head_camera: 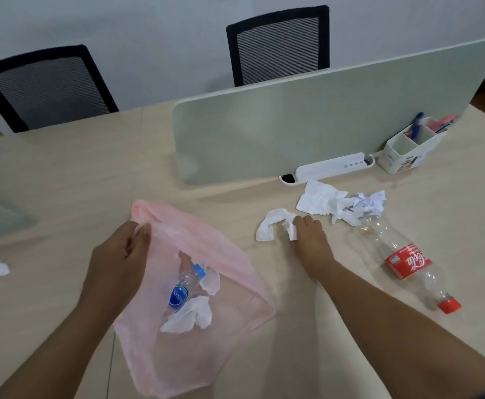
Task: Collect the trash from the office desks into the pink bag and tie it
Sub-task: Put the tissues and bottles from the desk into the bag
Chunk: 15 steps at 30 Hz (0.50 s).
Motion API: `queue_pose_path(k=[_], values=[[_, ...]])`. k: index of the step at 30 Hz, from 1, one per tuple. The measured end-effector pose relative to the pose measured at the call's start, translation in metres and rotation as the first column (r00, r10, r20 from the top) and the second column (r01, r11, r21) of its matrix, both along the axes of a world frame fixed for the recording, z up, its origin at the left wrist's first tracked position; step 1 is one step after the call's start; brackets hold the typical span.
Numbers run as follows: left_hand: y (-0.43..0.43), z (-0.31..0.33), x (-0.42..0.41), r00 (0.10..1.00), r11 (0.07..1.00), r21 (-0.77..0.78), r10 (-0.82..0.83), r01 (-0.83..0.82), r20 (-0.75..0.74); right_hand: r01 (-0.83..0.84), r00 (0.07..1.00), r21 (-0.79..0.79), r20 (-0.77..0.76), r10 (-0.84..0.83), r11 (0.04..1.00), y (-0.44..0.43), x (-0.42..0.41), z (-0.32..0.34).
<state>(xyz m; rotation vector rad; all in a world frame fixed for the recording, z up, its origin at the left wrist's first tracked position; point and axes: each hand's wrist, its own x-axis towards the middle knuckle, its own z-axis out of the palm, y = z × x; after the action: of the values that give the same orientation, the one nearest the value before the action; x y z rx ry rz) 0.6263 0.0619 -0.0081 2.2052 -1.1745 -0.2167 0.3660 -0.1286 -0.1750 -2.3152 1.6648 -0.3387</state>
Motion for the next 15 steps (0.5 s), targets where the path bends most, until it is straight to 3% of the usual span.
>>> queue_pose_path(k=[2, 3, 5, 8, 11, 13, 15], values=[[-0.004, 0.001, 0.001, 1.000, 1.000, -0.003, -0.003, 0.003, 0.017, -0.045, 0.996, 0.007, 0.074, 0.045, 0.999, -0.006, 0.026, 0.006], [-0.007, 0.001, 0.002, 1.000, 1.000, -0.003, -0.006, 0.006, 0.026, -0.086, 0.993, 0.085, 0.086, 0.079, 0.993, -0.009, 0.038, 0.008], [-0.009, 0.003, 0.002, 0.999, 1.000, -0.003, -0.029, 0.029, 0.043, -0.163, 0.986, 0.231, -0.003, 0.168, 0.959, -0.013, 0.051, 0.007], [-0.010, 0.003, 0.005, 0.997, 0.998, 0.019, -0.063, 0.062, 0.051, -0.132, 0.988, 0.220, -0.046, 0.145, 0.967, -0.010, 0.055, -0.001], [-0.011, 0.006, 0.006, 0.998, 0.999, 0.005, -0.053, 0.053, 0.014, -0.054, 0.976, 0.282, 0.217, -0.009, 0.958, 0.005, 0.049, 0.015], [-0.013, 0.013, 0.001, 0.998, 0.998, -0.030, -0.056, 0.056, -0.002, 0.009, 0.925, 0.148, 0.374, -0.065, 0.989, 0.030, 0.043, 0.039], [-0.014, 0.020, -0.005, 0.997, 0.996, -0.059, -0.068, 0.067, -0.026, -0.009, 0.846, 0.005, 0.533, 0.005, 1.000, 0.074, 0.040, 0.071]])
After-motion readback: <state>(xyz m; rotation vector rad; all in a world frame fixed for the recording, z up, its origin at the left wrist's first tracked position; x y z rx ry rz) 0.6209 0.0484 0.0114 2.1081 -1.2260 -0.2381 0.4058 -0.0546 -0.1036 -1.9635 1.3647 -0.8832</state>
